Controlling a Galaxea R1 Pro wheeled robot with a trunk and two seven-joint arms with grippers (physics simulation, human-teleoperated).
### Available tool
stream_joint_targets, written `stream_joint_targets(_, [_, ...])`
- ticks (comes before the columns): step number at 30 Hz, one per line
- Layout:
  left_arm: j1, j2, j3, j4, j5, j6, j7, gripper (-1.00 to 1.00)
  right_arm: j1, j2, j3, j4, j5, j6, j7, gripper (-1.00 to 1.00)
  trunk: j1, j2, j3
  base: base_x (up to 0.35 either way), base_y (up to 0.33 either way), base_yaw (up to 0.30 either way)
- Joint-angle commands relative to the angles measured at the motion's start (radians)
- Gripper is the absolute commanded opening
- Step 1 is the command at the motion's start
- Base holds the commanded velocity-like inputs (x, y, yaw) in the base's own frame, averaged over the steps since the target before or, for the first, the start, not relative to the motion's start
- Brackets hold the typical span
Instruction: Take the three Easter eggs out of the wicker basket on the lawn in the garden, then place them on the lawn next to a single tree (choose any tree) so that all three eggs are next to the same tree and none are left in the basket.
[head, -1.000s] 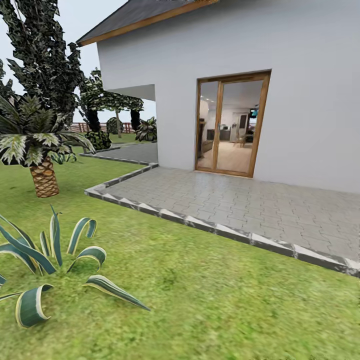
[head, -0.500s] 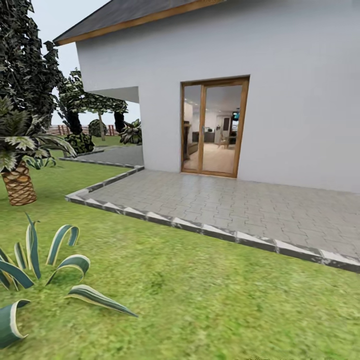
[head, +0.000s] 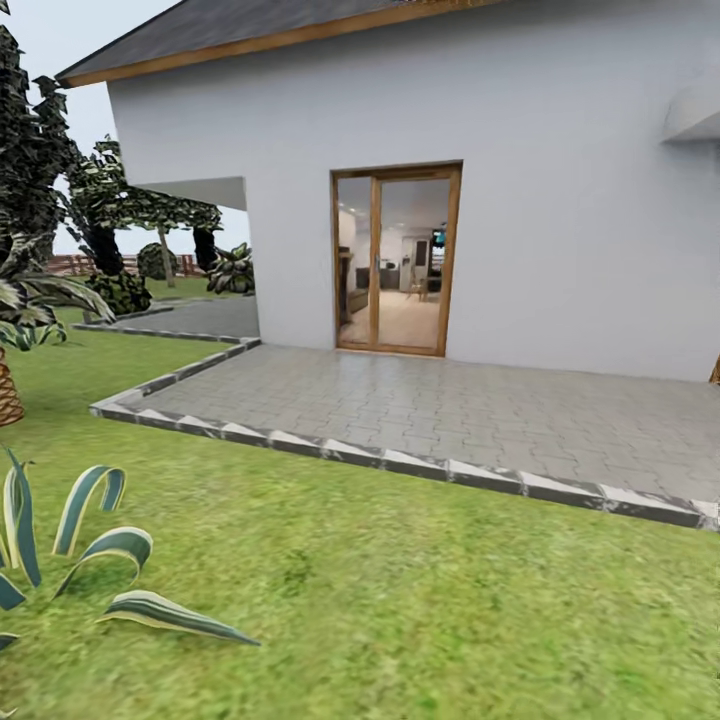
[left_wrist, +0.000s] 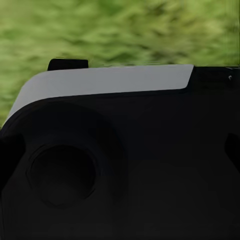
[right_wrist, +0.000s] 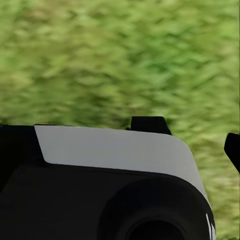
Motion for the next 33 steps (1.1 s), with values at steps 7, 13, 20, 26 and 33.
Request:
stream_joint_targets(7, [0.001, 0.000, 0.000, -0.001, 0.004, -0.001, -0.003, 1.00, -0.001, 0.000, -0.001, 0.001, 0.000, -0.004, 0.000, 1.00, 0.000, 0.000, 0.000, -0.232, 0.226, -0.026])
stream_joint_targets(13, [0.001, 0.000, 0.000, -0.001, 0.004, -0.001, -0.003, 1.00, -0.001, 0.000, -0.001, 0.001, 0.000, -0.004, 0.000, 1.00, 0.000, 0.000, 0.000, -0.187, 0.279, 0.000])
stream_joint_targets(20, [0.001, 0.000, 0.000, -0.001, 0.004, -0.001, -0.003, 1.00, -0.001, 0.000, -0.001, 0.001, 0.000, -0.004, 0.000, 1.00, 0.000, 0.000, 0.000, -0.054, 0.311, 0.000])
stream_joint_targets(26, [0.001, 0.000, 0.000, -0.001, 0.004, -0.001, -0.003, 1.00, -0.001, 0.000, -0.001, 0.001, 0.000, -0.004, 0.000, 1.00, 0.000, 0.000, 0.000, -0.006, 0.320, 0.000])
stream_joint_targets(33, [0.001, 0.000, 0.000, -0.001, 0.004, -0.001, -0.003, 1.00, -0.001, 0.000, -0.001, 0.001, 0.000, -0.004, 0.000, 1.00, 0.000, 0.000, 0.000, -0.082, 0.299, 0.000])
